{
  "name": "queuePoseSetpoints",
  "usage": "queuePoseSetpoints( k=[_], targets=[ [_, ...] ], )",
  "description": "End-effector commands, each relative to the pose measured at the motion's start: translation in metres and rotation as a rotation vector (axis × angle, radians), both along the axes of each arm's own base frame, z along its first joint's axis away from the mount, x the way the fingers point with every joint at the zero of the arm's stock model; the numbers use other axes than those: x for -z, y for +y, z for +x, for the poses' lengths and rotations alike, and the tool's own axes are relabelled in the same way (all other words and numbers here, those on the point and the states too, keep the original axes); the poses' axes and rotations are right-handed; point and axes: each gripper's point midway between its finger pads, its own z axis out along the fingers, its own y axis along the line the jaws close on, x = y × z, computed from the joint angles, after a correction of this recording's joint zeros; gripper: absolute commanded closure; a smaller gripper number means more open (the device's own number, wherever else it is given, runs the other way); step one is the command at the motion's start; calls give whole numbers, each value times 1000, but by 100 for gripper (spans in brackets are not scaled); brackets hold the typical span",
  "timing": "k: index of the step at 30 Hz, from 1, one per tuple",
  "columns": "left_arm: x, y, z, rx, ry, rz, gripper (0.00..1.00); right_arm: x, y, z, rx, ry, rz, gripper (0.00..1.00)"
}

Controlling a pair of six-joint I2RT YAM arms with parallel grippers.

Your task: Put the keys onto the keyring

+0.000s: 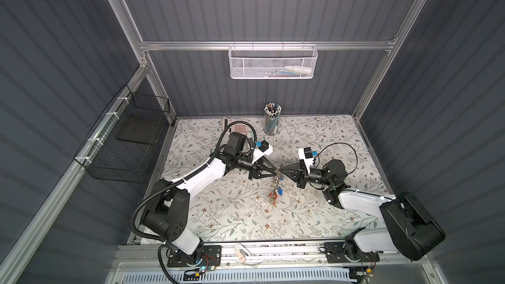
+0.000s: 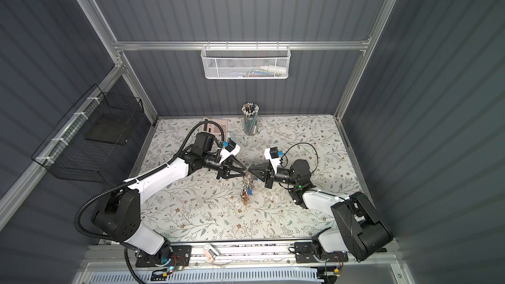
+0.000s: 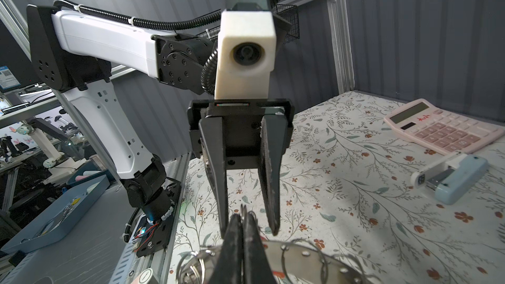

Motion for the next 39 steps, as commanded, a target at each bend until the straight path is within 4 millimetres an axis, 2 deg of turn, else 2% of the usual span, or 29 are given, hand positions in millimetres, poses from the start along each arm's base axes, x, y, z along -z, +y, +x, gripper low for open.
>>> queuePoseSetpoints(
  k=[1, 13, 24, 32, 39],
  targets=[
    [-8, -3, -3, 36, 3, -17, 71, -18, 1, -3, -14, -74, 37, 100],
    [-2, -2, -5, 43, 40, 22, 100, -17, 1, -3, -11, -74, 36, 100],
    [6, -2, -8, 37, 62, 53, 100, -20, 1, -4, -11, -84, 42, 100],
    [26, -10, -18, 94, 107, 143, 100, -24, 0, -6, -18, -90, 54, 100],
    [28, -14, -13, 86, 110, 143, 99, -24, 0, -6, -19, -91, 55, 100]
  ],
)
